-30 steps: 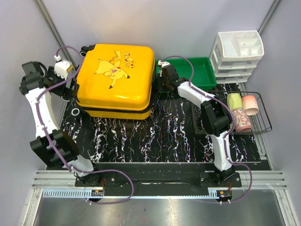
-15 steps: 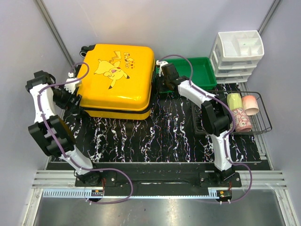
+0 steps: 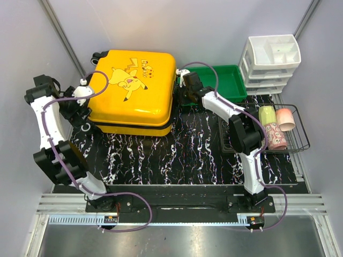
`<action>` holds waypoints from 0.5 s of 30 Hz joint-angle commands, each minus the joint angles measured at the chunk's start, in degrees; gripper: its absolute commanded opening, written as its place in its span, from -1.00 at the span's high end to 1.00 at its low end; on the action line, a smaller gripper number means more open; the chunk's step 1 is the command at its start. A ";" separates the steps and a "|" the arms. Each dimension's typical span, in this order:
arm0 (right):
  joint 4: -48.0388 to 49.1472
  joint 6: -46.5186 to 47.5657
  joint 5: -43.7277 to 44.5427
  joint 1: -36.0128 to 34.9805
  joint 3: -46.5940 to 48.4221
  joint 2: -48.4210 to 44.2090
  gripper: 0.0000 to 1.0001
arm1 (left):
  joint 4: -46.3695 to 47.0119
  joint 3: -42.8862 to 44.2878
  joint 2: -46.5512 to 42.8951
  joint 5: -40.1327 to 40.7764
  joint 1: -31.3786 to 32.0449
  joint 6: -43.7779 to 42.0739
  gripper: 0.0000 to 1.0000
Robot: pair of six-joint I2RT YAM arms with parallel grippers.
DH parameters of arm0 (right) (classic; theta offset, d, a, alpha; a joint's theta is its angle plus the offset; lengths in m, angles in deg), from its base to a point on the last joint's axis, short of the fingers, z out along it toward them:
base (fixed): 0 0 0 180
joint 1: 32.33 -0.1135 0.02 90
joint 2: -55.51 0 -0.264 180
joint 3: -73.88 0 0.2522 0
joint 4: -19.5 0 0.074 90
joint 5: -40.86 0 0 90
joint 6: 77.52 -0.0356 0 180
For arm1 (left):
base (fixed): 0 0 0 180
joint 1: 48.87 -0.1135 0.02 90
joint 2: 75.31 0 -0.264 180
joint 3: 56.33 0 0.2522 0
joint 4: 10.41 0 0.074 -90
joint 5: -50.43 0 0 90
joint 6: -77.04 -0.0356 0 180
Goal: Open, take out, and arrange the luggage
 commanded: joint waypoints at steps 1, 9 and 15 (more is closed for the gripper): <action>-4.79 3.85 -3.29 -1.13 -0.70 -2.93 0.77 | 0.62 6.19 0.12 1.29 0.22 -7.26 -0.98; -5.58 5.45 -4.18 -1.05 0.53 -2.49 0.78 | -1.15 11.21 7.85 4.91 -1.45 -20.45 -0.98; -5.58 5.45 -4.97 -1.05 1.06 -1.62 0.79 | 3.50 9.46 10.85 1.76 -1.54 -25.37 -0.98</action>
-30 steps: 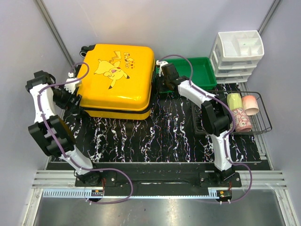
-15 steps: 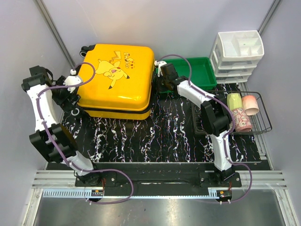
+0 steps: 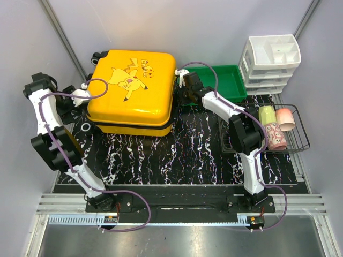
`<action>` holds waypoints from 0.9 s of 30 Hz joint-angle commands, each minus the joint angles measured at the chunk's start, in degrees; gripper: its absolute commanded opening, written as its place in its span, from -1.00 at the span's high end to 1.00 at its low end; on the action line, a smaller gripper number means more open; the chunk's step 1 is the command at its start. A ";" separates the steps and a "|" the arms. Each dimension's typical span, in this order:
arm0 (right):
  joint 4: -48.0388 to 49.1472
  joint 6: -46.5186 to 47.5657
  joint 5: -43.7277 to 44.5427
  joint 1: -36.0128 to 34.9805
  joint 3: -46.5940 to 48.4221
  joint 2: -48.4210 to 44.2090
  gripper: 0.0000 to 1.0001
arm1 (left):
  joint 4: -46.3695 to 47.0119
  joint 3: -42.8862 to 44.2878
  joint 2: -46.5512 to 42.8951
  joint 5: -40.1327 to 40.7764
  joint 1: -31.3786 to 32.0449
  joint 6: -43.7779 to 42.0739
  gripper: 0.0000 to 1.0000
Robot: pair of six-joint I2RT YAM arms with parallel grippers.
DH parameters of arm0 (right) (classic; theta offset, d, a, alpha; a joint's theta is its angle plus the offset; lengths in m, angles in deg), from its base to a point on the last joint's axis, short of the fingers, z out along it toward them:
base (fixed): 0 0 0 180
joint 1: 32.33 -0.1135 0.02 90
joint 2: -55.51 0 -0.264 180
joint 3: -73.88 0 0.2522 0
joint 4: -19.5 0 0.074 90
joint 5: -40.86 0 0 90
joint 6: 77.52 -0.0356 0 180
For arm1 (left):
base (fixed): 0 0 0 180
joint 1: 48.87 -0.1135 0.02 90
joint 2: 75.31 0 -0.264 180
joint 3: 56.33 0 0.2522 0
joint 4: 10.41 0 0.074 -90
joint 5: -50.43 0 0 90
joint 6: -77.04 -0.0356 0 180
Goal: Open, take out, and arrange the luggage
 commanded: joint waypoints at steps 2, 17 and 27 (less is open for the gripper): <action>-5.97 2.39 -4.16 -1.05 1.43 -1.35 0.79 | 7.25 -1.63 0.12 -4.18 -0.06 -6.75 -0.98; -4.66 2.82 -5.57 -2.62 5.30 0.23 0.81 | 3.07 -13.49 -5.85 -10.16 -0.93 -20.28 -0.02; -4.73 3.79 -2.33 -5.00 23.12 10.23 0.73 | -2.14 -30.10 -20.62 -10.17 -3.48 -16.96 0.98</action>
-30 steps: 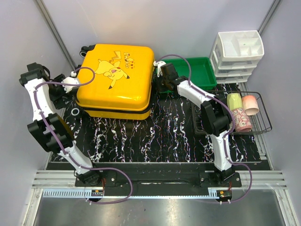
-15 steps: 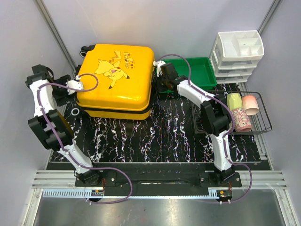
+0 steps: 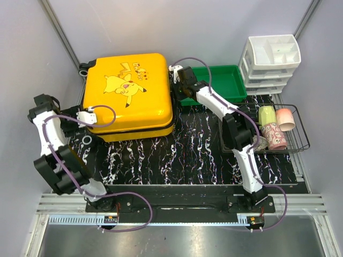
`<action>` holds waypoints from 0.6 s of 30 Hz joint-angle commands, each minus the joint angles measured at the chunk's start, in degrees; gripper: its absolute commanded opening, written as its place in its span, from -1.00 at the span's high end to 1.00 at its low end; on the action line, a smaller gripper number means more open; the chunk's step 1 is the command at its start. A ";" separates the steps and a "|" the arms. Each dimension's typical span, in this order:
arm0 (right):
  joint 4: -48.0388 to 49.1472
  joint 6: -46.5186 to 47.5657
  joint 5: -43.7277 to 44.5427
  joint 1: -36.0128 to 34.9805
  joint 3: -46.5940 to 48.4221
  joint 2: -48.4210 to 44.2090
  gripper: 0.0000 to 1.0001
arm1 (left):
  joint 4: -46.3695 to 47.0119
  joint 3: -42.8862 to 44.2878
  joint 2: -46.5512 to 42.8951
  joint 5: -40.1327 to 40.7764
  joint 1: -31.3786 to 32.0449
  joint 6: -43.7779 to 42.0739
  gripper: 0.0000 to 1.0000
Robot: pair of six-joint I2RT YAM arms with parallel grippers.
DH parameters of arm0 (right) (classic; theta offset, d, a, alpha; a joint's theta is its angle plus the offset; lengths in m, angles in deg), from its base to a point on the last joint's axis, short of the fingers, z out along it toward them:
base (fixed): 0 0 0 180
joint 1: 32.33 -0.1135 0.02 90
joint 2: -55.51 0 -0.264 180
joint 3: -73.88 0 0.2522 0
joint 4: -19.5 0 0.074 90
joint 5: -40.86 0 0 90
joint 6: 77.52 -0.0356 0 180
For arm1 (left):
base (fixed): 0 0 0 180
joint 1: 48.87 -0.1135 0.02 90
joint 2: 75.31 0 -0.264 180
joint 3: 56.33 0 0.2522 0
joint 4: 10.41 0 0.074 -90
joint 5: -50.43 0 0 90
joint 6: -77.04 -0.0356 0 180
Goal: Open, take out, and arrange the luggage
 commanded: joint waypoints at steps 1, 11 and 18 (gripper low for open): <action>1.97 2.30 -1.01 -4.17 13.99 4.30 0.66 | -12.39 -7.05 -7.81 -2.84 -0.44 6.09 1.00; -0.67 4.69 13.77 -1.54 21.25 0.72 -0.68 | -10.89 -13.56 -17.31 -0.91 -2.81 26.60 1.00; -10.06 0.11 1.06 0.75 -1.11 -20.10 -0.74 | -14.22 -16.82 -22.32 -2.93 -4.05 32.49 0.80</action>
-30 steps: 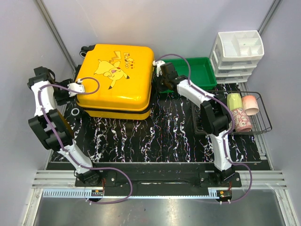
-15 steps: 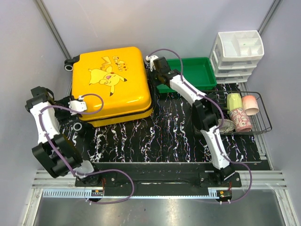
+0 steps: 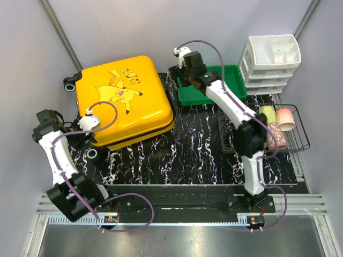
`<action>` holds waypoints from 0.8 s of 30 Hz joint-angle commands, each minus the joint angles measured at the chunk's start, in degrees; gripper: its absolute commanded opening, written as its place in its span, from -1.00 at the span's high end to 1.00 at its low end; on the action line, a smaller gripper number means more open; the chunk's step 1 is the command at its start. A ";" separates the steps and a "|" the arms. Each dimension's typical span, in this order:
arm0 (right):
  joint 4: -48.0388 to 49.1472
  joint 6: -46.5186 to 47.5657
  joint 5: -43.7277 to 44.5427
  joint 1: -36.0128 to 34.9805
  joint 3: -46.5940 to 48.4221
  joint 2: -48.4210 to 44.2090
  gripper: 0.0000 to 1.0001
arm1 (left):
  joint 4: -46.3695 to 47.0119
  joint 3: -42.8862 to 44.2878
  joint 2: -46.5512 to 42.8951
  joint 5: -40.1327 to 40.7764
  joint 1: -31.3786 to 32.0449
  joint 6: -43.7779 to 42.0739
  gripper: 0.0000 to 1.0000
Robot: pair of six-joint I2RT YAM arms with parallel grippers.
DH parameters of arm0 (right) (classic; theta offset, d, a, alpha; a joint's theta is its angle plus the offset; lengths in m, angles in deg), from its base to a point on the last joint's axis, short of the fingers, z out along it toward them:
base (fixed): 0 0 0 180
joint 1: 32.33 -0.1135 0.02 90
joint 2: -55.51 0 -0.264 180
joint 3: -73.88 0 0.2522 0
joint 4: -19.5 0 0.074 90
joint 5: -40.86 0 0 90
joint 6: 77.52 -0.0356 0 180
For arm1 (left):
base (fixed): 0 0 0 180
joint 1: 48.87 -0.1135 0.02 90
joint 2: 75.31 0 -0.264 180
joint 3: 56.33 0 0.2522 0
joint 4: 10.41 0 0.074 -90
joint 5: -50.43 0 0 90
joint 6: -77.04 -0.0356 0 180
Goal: Open, take out, and arrange the luggage
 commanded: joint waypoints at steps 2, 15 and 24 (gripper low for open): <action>-6.86 -3.54 -17.43 1.47 -18.27 -22.06 -0.74 | -13.22 -1.98 -4.37 -0.37 -1.49 8.58 0.59; 7.09 -10.83 -35.42 -5.46 -52.50 -33.72 -0.42 | -18.42 17.85 -3.85 -10.48 -1.58 31.40 -0.98; 15.72 -18.92 -23.66 -10.04 -42.58 -20.36 -0.24 | -12.19 19.56 2.05 -7.94 -1.84 41.19 -0.98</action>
